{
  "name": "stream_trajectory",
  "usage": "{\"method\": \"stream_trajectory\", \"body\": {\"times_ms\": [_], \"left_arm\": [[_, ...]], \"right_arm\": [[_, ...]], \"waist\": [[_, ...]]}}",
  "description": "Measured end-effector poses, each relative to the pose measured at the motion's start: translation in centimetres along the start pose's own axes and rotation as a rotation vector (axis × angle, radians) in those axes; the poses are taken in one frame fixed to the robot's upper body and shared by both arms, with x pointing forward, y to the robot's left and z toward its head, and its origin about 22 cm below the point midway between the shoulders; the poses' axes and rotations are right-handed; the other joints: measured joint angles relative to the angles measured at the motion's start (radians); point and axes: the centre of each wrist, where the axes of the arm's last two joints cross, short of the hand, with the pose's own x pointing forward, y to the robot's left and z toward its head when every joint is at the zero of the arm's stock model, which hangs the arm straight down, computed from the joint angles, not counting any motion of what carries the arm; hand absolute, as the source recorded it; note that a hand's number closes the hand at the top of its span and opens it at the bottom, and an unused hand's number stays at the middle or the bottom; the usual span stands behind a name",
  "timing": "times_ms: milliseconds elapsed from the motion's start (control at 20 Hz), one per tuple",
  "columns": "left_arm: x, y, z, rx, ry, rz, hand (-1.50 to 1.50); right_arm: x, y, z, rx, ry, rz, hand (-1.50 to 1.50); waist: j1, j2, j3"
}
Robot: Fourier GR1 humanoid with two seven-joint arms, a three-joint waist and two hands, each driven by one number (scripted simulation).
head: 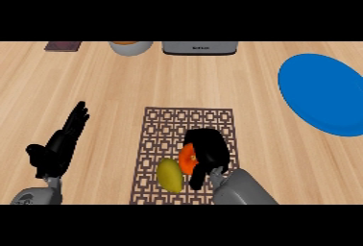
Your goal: Pick the squash from the placemat and place it in the plate
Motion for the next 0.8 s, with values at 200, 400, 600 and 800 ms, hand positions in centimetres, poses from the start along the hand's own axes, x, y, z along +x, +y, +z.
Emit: {"method": "stream_trajectory", "body": {"times_ms": [200, 400, 600, 800], "left_arm": [[0.4, -0.3, 0.2, 0.007, -0.002, -0.002, 0.0], [-0.5, 0.5, 1.1, 0.059, 0.023, 0.003, 0.0], [-1.0, 1.5, 1.9, 0.103, 0.038, 0.01, 0.0], [-1.4, 1.9, 2.7, 0.118, 0.043, 0.012, 0.0]], "right_arm": [[-0.9, -0.6, 0.5, -0.092, -0.028, 0.045, 1.5], [-11.5, -4.8, 0.8, -0.213, 0.136, 0.068, 1.5], [-21.1, -10.3, 2.9, -0.341, 0.295, 0.079, 1.5], [-28.7, -15.8, 7.0, -0.434, 0.342, 0.063, 1.5]], "waist": [[-0.004, 0.001, 0.001], [-0.063, 0.0, 0.005], [-0.113, 0.0, 0.01], [-0.118, -0.001, 0.011]]}}
